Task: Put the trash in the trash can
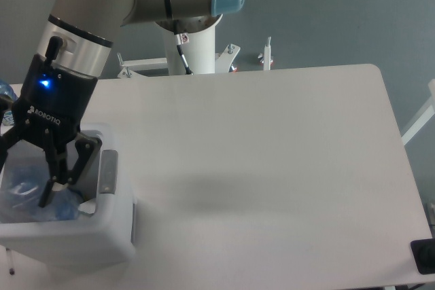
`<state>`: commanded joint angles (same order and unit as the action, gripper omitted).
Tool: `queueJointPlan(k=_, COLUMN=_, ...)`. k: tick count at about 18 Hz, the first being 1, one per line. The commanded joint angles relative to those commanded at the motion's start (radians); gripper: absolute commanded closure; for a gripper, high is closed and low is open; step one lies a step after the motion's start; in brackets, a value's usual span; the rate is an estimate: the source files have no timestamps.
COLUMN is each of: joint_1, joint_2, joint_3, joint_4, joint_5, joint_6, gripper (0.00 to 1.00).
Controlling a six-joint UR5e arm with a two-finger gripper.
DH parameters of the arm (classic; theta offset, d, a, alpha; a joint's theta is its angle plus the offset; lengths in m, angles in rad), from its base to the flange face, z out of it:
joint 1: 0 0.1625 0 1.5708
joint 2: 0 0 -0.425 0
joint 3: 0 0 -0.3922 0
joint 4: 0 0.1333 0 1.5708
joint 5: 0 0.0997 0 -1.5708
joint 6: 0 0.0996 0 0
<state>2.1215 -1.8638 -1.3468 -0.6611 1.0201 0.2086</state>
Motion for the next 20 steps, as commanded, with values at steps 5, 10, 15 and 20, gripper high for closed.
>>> queueJointPlan(k=5, joint_1=0.003, joint_2=0.018, joint_3=-0.022, joint_4=-0.002, joint_5=0.006, joint_6=0.008, gripper=0.0)
queueJointPlan(k=10, joint_1=0.103, joint_2=0.022, joint_3=-0.028, joint_4=-0.003, joint_5=0.044, joint_6=0.009, gripper=0.0)
queueJointPlan(k=15, joint_1=0.215, joint_2=0.034, joint_3=-0.025, joint_4=-0.005, joint_5=0.194, joint_6=0.015, gripper=0.0)
queueJointPlan(k=20, joint_1=0.313, joint_2=0.048, joint_3=-0.061, joint_4=-0.014, joint_5=0.32, joint_6=0.21, gripper=0.0)
